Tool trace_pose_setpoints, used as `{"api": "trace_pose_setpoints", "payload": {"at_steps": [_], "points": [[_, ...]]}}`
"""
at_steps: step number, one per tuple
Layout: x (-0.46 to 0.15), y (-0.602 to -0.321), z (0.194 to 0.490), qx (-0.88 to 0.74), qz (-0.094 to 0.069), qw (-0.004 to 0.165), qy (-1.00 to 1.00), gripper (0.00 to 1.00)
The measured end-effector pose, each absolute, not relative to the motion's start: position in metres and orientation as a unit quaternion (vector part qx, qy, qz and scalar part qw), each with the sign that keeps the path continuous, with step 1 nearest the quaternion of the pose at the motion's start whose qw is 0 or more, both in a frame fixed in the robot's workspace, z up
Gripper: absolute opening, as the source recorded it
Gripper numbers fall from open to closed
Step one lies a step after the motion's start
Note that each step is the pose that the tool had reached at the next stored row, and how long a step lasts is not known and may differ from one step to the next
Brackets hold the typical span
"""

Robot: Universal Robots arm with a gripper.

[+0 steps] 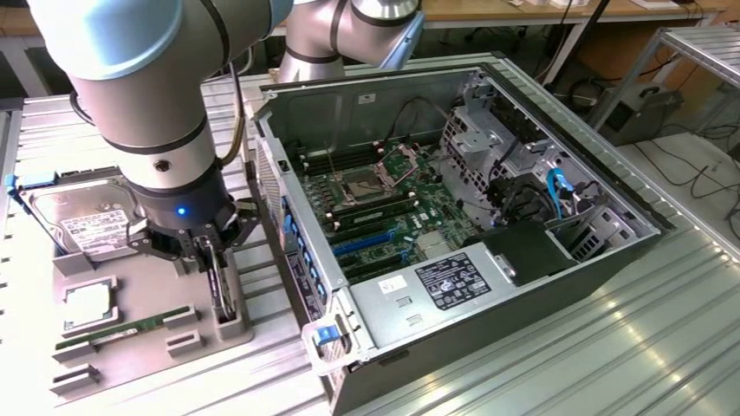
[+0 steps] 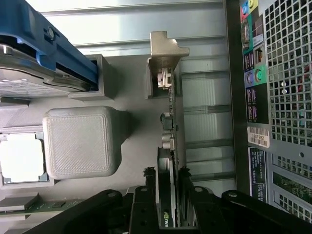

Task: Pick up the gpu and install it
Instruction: 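Pick up the gpu and move the gpu toward the slot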

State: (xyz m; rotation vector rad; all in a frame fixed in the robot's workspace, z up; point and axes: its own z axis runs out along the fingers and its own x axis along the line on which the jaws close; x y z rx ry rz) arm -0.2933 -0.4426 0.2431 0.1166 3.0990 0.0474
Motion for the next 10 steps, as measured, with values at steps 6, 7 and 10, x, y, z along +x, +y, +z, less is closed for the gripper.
{"api": "trace_pose_setpoints", "payload": {"at_steps": [6,7,10], "points": [[-0.2933,-0.4426,0.2431,0.033,0.015,0.02,0.999,0.26],[-0.2933,-0.4425,0.2431,0.026,0.016,0.02,0.999,0.26],[-0.2933,-0.4426,0.243,0.008,0.016,0.02,1.0,0.26]]}}
